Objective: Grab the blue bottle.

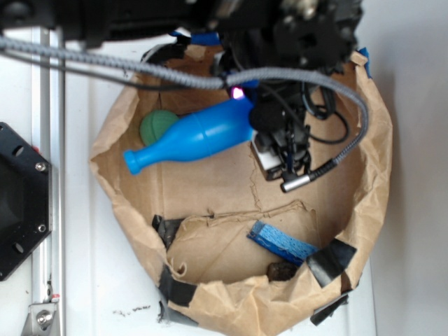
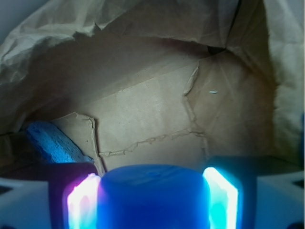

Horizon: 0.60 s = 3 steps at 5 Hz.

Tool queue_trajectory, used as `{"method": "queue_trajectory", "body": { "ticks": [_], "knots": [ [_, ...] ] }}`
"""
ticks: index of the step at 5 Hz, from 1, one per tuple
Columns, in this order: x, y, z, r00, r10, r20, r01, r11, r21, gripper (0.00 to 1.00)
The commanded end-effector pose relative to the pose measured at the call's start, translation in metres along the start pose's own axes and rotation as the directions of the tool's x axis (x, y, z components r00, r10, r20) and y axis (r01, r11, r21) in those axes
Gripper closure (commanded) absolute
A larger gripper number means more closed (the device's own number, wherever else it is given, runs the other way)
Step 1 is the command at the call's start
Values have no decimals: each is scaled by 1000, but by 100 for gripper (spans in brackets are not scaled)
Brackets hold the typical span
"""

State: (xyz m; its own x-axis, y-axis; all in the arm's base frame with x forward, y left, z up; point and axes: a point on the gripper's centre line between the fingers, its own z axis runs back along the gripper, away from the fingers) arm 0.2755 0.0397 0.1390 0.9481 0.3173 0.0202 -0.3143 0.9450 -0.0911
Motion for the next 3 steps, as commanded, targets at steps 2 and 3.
{"method": "queue_trajectory", "body": {
  "ticks": [2, 3],
  "knots": [
    [-2, -15, 36, 990, -73, 117, 69, 997, 32, 100],
    [-2, -18, 33, 991, -65, 115, 63, 998, 26, 100]
  ]
}}
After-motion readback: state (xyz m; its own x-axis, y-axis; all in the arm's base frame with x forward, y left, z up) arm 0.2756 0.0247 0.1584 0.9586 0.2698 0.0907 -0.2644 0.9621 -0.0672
